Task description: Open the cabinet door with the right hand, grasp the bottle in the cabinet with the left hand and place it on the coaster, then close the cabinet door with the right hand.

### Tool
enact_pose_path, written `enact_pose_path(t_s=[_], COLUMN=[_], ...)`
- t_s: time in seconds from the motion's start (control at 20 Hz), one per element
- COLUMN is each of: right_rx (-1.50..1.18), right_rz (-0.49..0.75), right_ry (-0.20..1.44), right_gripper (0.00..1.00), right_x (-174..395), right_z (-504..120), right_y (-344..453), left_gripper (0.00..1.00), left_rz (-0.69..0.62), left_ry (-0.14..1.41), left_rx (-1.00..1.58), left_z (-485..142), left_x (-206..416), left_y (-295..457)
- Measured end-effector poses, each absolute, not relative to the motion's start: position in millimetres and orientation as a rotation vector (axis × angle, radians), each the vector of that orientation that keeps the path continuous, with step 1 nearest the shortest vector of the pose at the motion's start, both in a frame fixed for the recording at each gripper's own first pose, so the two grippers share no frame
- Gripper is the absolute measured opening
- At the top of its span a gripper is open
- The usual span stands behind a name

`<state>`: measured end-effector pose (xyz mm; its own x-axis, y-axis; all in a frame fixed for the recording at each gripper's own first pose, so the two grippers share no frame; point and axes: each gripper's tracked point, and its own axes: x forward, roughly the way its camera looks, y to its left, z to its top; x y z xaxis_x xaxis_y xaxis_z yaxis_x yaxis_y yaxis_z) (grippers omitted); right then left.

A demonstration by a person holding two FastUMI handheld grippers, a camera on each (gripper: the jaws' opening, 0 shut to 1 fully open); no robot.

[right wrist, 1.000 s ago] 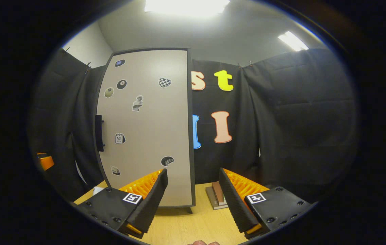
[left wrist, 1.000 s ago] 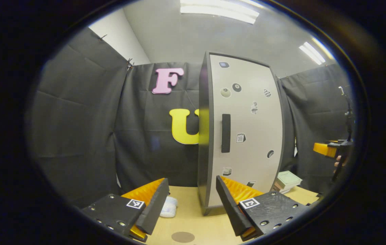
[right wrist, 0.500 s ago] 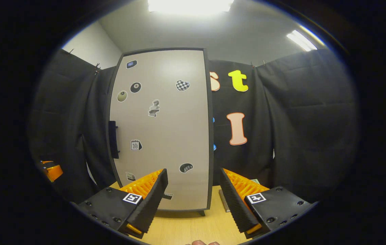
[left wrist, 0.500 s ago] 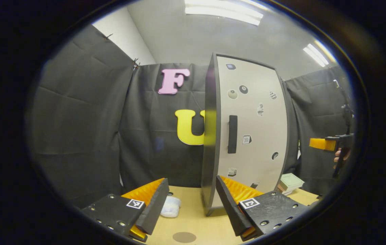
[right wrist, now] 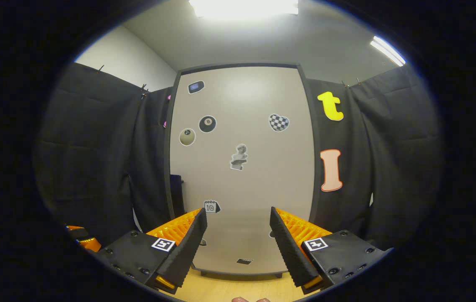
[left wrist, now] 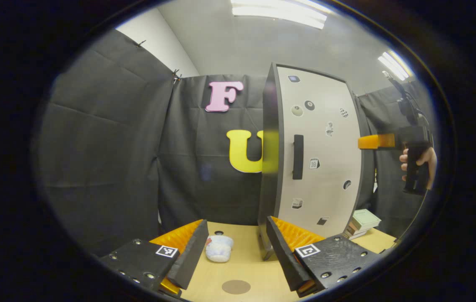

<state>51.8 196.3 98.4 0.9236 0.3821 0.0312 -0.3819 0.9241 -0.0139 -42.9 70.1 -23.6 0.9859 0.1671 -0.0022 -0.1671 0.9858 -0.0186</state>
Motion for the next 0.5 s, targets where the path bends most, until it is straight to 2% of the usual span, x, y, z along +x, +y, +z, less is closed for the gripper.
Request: enact_pose_path(t_s=[0.05, 0.5], right_rx=[-0.005, 0.009], right_rz=[0.403, 0.526], right_ry=[-0.04, -0.019], right_gripper=[0.96, 0.96], right_x=[55.0, 89.2], right_z=[102.9, 112.2], right_y=[206.8, 305.9], left_gripper=[0.86, 0.84], left_rz=[0.179, 0.264], left_ry=[0.006, 0.047], left_rx=[-0.014, -0.075], left_z=[-26.4, -59.1], left_x=[-46.6, -64.1], left_y=[75.0, 105.3])
